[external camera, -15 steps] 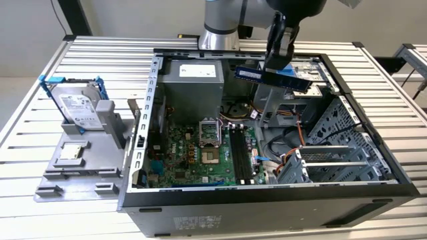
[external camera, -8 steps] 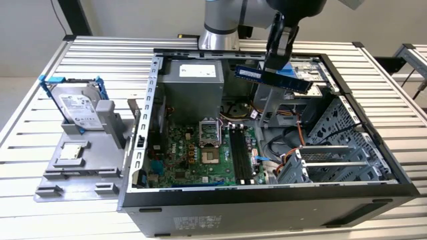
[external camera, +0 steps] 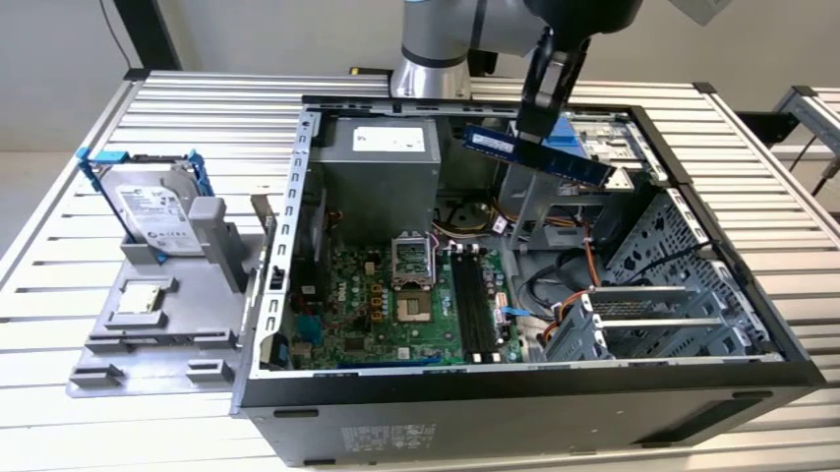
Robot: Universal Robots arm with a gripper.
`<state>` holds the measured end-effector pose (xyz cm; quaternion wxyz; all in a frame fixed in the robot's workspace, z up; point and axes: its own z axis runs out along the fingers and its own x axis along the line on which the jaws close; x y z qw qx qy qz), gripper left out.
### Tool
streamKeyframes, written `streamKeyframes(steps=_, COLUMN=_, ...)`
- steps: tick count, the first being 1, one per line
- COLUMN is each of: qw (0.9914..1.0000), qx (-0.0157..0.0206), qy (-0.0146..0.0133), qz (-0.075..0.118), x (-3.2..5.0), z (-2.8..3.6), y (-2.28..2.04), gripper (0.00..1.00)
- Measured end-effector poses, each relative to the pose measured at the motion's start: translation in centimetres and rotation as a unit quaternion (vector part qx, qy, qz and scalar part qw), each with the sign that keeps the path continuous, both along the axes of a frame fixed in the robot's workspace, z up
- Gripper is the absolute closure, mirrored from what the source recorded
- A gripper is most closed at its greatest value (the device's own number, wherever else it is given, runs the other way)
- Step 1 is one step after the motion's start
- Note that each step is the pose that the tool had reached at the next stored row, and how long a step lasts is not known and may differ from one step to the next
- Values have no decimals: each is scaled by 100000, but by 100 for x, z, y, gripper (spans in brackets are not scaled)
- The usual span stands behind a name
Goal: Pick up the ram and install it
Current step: 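Insert the ram into the slot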
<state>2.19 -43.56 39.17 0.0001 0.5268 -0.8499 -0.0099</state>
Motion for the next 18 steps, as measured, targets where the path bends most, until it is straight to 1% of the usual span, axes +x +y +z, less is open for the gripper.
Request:
streamKeyframes(steps=2, qw=99987, qx=2, qy=-2, qz=-1605, x=0, z=0, y=0, gripper=100)
streamKeyframes(steps=4, qw=99947, qx=4, qy=-3, qz=-3243, x=0, z=0, y=0, gripper=100)
streamKeyframes(steps=6, qw=99878, qx=5, qy=-2, qz=-4944, x=0, z=0, y=0, gripper=100)
streamKeyframes(steps=8, qw=99781, qx=6, qy=-1, qz=-6610, x=0, z=-1, y=0, gripper=100)
streamKeyframes(steps=12, qw=99509, qx=5, qy=-2, qz=-9900, x=0, z=0, y=0, gripper=100)
streamKeyframes(steps=15, qw=99270, qx=3, qy=-2, qz=-12058, x=0, z=0, y=0, gripper=100)
streamKeyframes(steps=18, qw=98990, qx=4, qy=-1, qz=-14178, x=0, z=0, y=0, gripper=100)
